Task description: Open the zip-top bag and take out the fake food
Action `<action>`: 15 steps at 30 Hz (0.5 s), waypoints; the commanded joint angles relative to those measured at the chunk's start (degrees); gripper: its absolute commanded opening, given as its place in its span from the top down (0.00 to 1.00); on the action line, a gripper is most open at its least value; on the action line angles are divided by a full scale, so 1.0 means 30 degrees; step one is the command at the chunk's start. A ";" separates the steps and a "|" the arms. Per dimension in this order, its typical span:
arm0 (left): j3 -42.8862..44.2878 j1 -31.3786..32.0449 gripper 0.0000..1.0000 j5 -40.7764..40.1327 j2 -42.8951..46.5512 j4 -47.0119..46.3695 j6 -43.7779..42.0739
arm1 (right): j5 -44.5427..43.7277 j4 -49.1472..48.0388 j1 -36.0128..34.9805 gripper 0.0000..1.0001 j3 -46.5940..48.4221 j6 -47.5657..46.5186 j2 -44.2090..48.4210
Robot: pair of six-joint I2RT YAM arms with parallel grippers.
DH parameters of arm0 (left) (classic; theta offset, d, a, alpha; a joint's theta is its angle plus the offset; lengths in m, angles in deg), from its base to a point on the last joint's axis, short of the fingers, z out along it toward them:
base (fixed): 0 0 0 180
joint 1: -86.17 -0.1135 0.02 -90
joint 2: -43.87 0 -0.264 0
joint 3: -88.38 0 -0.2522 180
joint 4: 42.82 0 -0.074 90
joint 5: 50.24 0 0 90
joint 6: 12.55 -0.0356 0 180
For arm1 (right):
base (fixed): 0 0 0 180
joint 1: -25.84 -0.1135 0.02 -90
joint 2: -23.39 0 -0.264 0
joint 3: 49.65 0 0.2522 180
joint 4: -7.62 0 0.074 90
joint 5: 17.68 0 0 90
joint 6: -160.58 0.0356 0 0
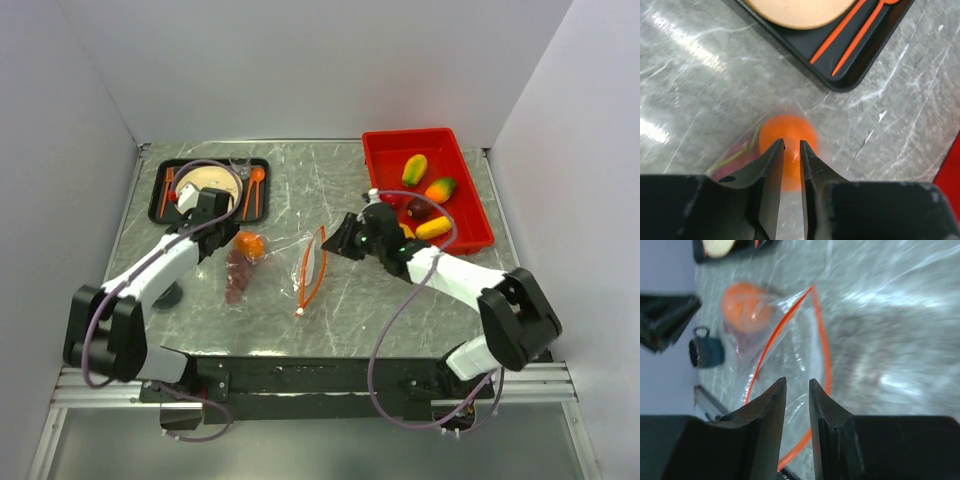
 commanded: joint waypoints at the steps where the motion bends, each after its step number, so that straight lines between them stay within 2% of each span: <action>1: 0.1027 -0.0091 0.76 -0.0690 -0.1561 -0.0926 0.0215 | 0.1423 -0.3708 -0.1020 0.68 0.0582 0.1594 -0.1538; 5: 0.0207 -0.0062 0.81 -0.0282 -0.2352 -0.1949 0.0657 | 0.1717 -0.4210 -0.1781 0.69 0.1315 0.1801 -0.3325; 9: -0.0758 0.0317 0.81 0.0305 -0.2676 -0.2977 0.1009 | 0.2008 -0.4969 -0.1988 0.68 0.1814 0.1800 -0.5431; 11: -0.0965 0.0639 0.81 0.0365 -0.2851 -0.3183 0.1097 | 0.2126 -0.5906 -0.1989 0.64 0.1844 0.1917 -0.5992; 15: -0.1229 0.1810 0.81 0.0130 -0.3203 -0.3329 0.1360 | 0.2303 -0.6875 -0.2105 0.50 0.1961 0.2122 -0.7193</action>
